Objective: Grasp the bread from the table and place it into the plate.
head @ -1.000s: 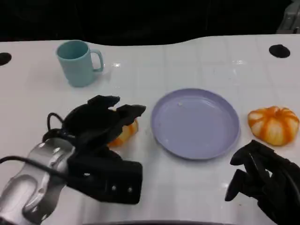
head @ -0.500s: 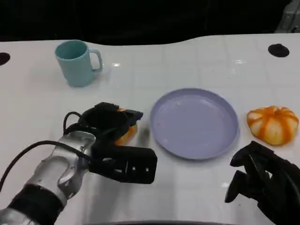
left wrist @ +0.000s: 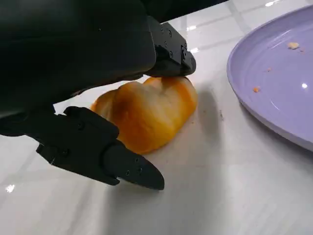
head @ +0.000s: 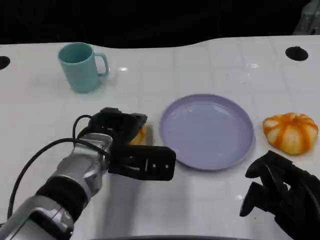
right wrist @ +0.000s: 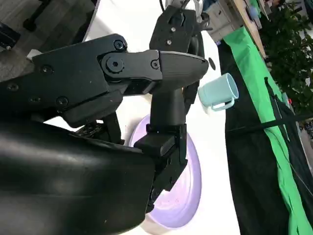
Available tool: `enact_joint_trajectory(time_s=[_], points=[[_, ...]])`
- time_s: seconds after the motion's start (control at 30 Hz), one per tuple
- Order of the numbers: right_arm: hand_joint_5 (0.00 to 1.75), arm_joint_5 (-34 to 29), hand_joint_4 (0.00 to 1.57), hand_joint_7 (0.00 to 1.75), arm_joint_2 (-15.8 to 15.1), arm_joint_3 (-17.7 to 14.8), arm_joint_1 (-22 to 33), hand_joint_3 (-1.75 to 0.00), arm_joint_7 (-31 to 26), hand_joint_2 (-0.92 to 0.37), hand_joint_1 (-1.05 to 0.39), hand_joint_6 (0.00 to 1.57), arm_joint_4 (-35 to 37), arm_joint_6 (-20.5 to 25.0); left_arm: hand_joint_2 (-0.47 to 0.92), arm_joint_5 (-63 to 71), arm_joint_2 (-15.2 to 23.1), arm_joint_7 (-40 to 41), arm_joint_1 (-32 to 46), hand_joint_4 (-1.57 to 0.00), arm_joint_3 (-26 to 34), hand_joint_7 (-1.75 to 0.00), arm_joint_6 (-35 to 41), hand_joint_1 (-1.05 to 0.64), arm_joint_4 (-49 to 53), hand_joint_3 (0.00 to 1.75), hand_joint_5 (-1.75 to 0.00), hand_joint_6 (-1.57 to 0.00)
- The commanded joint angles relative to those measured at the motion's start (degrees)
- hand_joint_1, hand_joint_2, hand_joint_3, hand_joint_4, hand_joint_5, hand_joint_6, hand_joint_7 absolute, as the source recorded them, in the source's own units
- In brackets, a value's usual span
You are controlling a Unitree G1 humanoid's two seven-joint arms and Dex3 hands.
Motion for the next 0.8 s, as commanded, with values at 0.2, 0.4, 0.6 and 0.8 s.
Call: enact_joint_trajectory(time_s=[0.2,0.4,0.6,0.8], points=[[1.75,0.8,0.64,1.60,-0.6,-1.3,0.1,-0.37,1.0,-0.92,-0.46,0.49,0.2,-0.9,0.77,-3.3,-1.9,0.8,-3.9,0.00,0.3,0.00,1.6,-0.40,8.0,0.01,-0.26,-0.19],[1.75,0.8,0.65,1.60,-0.4,-1.7,0.0,-0.36,1.5,-0.92,-0.46,0.50,0.6,-1.1,0.80,-6.1,-2.6,2.3,-4.3,-0.08,1.1,-0.02,-1.1,-0.29,11.9,0.01,-0.27,-0.24],[1.75,0.8,0.64,1.58,-0.3,-1.9,0.2,-0.35,0.8,-0.92,-0.46,0.50,-0.1,-0.3,0.90,-7.3,-2.1,10.2,-3.4,-0.76,1.8,-0.06,-6.4,-0.17,15.4,0.02,-0.51,-0.83],[1.75,1.0,0.63,1.59,-0.4,-2.0,0.2,-0.36,1.2,-0.92,-0.46,0.50,0.1,-0.7,0.92,-5.3,-1.8,16.4,-3.2,-0.80,-0.1,-0.02,-7.8,-0.29,17.1,0.13,-1.29,-1.11]])
